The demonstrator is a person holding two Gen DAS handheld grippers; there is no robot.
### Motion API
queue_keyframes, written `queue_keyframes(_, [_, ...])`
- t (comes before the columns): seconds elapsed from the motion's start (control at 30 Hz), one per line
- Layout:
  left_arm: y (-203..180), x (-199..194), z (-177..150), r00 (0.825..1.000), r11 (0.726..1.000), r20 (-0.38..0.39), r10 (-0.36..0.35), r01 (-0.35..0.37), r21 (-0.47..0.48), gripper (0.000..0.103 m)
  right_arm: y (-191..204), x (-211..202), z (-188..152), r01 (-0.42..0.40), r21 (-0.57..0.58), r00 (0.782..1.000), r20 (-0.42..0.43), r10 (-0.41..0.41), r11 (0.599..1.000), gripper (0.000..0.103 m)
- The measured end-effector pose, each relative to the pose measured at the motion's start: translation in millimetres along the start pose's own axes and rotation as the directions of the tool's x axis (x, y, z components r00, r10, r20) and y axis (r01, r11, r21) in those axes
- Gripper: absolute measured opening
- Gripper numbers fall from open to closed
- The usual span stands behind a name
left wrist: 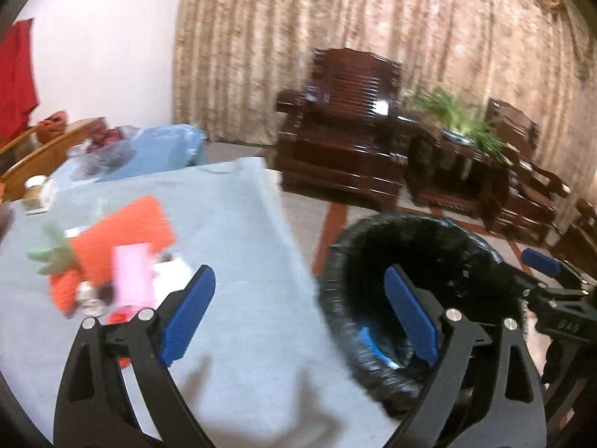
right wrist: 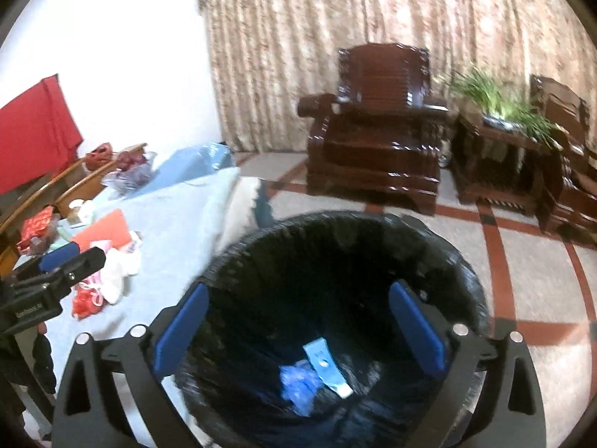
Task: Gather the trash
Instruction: 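Grasp the red plastic bag with the left tool while the right tool grasps the white tissue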
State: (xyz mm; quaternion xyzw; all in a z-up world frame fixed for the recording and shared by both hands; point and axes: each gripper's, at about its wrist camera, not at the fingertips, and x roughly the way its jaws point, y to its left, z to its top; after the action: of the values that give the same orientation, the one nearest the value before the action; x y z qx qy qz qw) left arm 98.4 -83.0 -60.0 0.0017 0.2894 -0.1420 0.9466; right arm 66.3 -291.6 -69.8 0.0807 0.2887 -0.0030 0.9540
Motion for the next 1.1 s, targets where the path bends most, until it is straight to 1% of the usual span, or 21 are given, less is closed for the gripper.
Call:
queue_keyframes(0.1, [25,-13,-3,0.998,0.998,0.011,0.062,-0.062,-0.02,0.09,24,7,4,-0.053,-0.028,0.999,0.005,0.053,0.998,0.096])
queue_keyframes(0.27, [70,-30,-16,0.985,0.983,0.007,0.174,-0.174,-0.057,0.09,64,23,4,-0.125,-0.086,0.992,0.003,0.125,0.989,0.096])
queue_keyframes(0.3, [82,-32,-21,0.979,0.977,-0.003,0.203,-0.203,-0.067,0.089,76,29,4,-0.146,-0.098,0.989,0.001,0.147,0.984,0.096])
queue_keyframes(0.37, [99,-33,-27,0.972,0.969,-0.017,0.233,-0.234,-0.083,0.089,95,36,4,-0.177,-0.12,0.984,0.002,0.179,0.977,0.096])
queue_keyframes(0.5, [130,-29,-41,0.957,0.949,-0.066,0.282,-0.289,-0.126,0.083,128,50,0,-0.227,-0.167,0.973,-0.002,0.23,0.96,0.096])
queue_keyframes(0.57, [140,-24,-46,0.953,0.943,-0.087,0.29,-0.3,-0.145,0.083,143,60,-3,-0.243,-0.186,0.97,-0.018,0.244,0.952,0.095])
queue_keyframes(0.63, [143,-17,-53,0.952,0.941,-0.106,0.289,-0.303,-0.153,0.083,154,69,-5,-0.255,-0.194,0.967,-0.033,0.253,0.947,0.095])
queue_keyframes(0.73, [147,-3,-59,0.949,0.94,-0.132,0.285,-0.304,-0.155,0.082,167,84,-8,-0.272,-0.204,0.962,-0.062,0.265,0.94,0.091])
queue_keyframes(0.87, [153,18,-66,0.948,0.941,-0.179,0.262,-0.292,-0.17,0.078,176,96,-10,-0.277,-0.214,0.961,-0.086,0.264,0.937,0.088])
queue_keyframes(0.93, [155,28,-69,0.947,0.942,-0.203,0.25,-0.287,-0.176,0.074,179,100,-12,-0.276,-0.218,0.961,-0.093,0.261,0.936,0.088])
queue_keyframes(1.03, [160,39,-73,0.949,0.946,-0.231,0.215,-0.261,-0.191,0.061,180,106,-14,-0.28,-0.22,0.959,-0.111,0.261,0.934,0.088])
queue_keyframes(1.1, [162,44,-74,0.955,0.952,-0.24,0.176,-0.227,-0.206,0.048,181,110,-14,-0.286,-0.223,0.957,-0.125,0.263,0.932,0.087])
